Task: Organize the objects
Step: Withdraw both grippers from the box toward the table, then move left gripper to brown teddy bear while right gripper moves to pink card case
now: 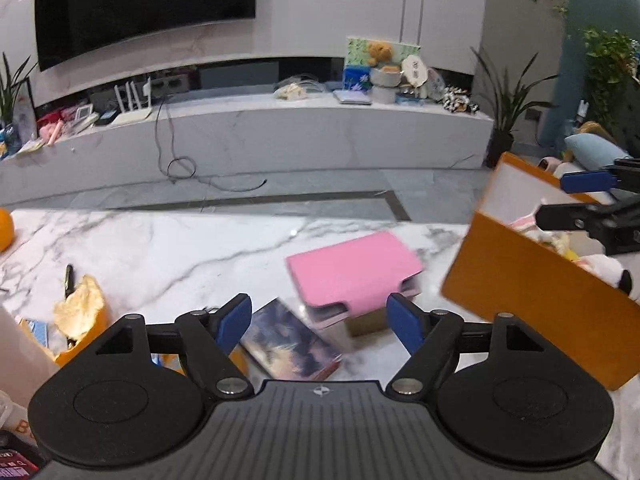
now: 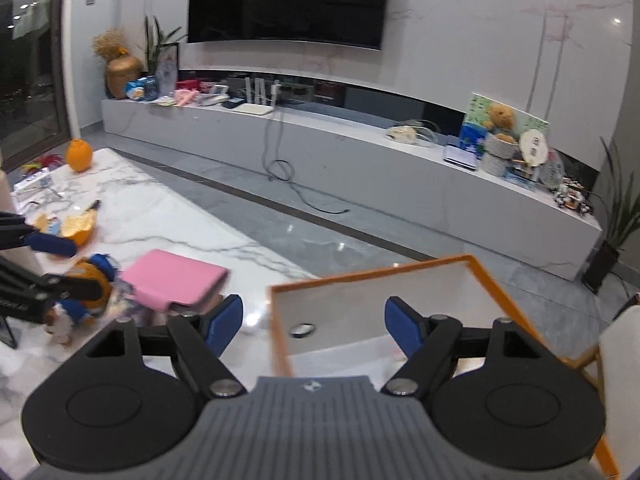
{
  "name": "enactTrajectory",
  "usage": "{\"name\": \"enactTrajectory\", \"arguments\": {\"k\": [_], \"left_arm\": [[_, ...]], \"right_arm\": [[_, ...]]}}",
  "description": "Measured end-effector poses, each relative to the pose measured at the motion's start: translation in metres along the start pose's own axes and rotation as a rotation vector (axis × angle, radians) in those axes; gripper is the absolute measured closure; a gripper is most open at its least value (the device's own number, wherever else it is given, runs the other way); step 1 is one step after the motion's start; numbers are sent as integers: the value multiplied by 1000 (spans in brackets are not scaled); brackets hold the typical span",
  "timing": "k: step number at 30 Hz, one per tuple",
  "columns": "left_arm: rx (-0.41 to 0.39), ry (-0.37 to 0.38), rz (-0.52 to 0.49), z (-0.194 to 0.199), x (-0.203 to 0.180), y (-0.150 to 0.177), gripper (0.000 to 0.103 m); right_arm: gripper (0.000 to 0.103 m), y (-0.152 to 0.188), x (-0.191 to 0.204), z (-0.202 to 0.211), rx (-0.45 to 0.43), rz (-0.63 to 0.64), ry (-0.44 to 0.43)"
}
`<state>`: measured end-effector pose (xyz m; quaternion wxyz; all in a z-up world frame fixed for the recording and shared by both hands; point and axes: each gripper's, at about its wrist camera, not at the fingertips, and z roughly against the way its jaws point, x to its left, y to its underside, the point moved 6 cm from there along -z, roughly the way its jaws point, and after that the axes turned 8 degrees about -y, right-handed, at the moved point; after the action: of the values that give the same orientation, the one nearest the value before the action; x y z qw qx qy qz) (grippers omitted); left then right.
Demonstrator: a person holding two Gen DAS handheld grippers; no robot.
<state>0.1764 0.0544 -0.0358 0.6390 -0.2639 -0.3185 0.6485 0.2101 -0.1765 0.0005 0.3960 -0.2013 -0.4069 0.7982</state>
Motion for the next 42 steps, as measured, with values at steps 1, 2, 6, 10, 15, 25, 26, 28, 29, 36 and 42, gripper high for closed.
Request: {"name": "enactTrajectory", "arguments": {"k": [1, 2, 6, 10, 15, 25, 26, 28, 29, 36, 42], "left_arm": [[9, -4, 4, -4, 3, 2, 15], [18, -9, 13, -7, 6, 5, 15], [57, -46, 52, -17, 18, 15, 15], [76, -32, 95, -20, 22, 14, 15], [114, -62, 48, -23, 20, 24, 15], [152, -171, -33, -18, 35, 31, 13], [165, -171, -27, -21, 36, 32, 13], [182, -183, -7, -25, 40, 35, 13], [184, -189, -3, -28, 41, 36, 13], [220, -242, -25, -47, 42, 46, 12], [277, -266, -29, -58, 48, 55, 17]], "right_arm": [[23, 1, 7, -3, 5, 17, -11], [23, 2, 14, -5, 12, 39, -21], [23, 10, 33, -15, 43, 94, -49], [23, 23, 43, -23, 78, 126, -59], [23, 27, 54, -33, 97, 160, -62], [23, 39, 70, -46, 140, 214, -72], [23, 39, 71, -46, 140, 216, -73], [23, 38, 72, -46, 137, 216, -77], [23, 37, 72, -45, 135, 214, -79], [23, 37, 71, -43, 135, 211, -82], [23, 37, 72, -41, 132, 211, -87]]}}
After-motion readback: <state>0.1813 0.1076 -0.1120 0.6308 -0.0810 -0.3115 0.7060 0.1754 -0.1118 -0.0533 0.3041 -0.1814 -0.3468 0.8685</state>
